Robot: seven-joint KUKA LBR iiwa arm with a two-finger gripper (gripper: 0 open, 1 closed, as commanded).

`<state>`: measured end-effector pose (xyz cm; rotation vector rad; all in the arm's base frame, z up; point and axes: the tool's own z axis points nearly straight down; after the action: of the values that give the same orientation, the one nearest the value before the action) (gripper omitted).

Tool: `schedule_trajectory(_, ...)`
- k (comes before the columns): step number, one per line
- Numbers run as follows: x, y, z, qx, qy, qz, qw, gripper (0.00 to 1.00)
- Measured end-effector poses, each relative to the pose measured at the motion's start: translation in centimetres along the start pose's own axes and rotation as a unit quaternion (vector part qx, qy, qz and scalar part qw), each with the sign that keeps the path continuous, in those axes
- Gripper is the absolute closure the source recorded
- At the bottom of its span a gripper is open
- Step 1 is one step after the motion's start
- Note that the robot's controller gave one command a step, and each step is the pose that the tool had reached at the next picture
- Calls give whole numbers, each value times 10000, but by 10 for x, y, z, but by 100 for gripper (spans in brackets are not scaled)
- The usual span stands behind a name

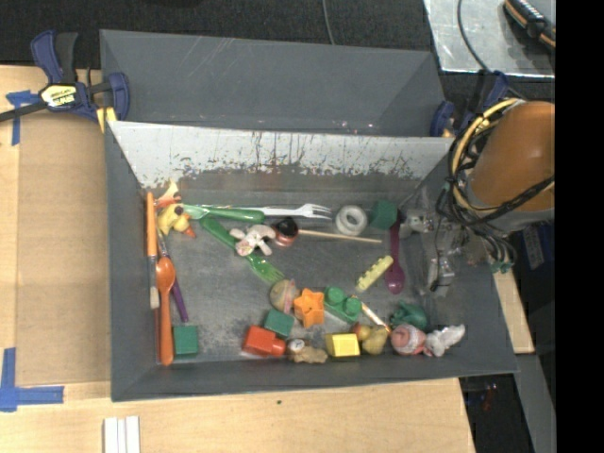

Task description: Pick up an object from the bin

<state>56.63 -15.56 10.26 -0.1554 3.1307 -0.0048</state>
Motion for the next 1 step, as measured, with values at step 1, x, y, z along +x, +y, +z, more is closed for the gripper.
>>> schedule_trajectory(1, -22, -1, 32, 14, -39, -486, 9988, 0)
